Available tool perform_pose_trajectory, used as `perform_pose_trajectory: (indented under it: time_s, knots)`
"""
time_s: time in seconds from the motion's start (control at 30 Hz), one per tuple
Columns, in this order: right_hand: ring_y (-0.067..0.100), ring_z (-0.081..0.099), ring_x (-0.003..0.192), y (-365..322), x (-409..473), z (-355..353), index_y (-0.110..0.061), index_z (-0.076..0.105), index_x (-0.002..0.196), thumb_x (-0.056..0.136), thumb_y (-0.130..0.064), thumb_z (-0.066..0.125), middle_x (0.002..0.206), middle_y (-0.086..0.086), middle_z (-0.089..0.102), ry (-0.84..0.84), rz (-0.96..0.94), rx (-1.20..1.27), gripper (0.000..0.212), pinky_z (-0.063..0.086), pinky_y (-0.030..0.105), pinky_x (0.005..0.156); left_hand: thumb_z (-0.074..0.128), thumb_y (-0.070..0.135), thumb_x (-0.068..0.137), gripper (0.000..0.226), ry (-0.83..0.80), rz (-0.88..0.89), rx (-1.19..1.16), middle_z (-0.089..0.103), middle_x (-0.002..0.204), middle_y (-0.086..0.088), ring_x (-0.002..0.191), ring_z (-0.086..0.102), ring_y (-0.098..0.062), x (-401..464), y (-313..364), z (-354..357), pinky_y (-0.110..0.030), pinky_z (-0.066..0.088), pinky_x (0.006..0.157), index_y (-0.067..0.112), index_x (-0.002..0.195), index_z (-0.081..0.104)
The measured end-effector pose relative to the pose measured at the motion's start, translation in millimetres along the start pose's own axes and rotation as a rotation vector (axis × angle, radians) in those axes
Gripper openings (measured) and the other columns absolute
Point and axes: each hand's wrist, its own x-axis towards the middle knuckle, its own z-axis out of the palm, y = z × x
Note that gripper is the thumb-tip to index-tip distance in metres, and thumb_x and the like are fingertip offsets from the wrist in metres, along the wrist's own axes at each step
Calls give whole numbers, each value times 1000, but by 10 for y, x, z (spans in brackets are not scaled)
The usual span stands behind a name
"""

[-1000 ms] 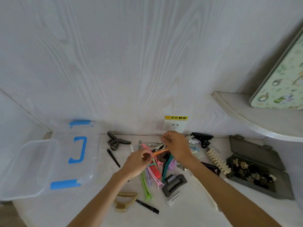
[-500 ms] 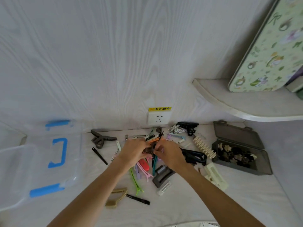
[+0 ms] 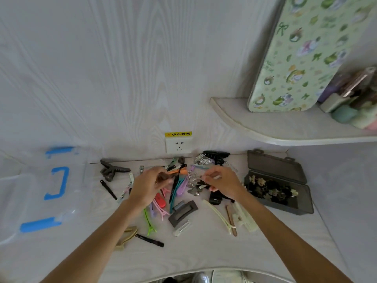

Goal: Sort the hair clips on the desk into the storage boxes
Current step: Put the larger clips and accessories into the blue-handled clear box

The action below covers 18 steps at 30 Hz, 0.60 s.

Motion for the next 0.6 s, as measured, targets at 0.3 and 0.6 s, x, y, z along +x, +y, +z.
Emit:
perform_pose_trajectory:
  time_s: [0.3, 0.6]
  knots:
    - [1, 60, 46, 458, -635, -1340, -10, 61, 84, 85, -5, 63, 81, 9, 63, 332, 25, 77, 5, 48, 11, 45, 68, 19, 84, 11, -26, -252, -749, 67, 76, 2, 58, 64, -1, 152, 1352, 310, -17, 55, 52, 12, 91, 63]
    - [15, 60, 88, 1033, -791, -1812, -16, 64, 99, 90, 0, 52, 106, 9, 66, 378, 68, -140, 22, 43, 5, 68, 73, 13, 79, 46, -455, -3, -608, 67, 108, -8, 91, 66, -17, 467, 2426, 1212, -29, 55, 82, 5, 121, 57]
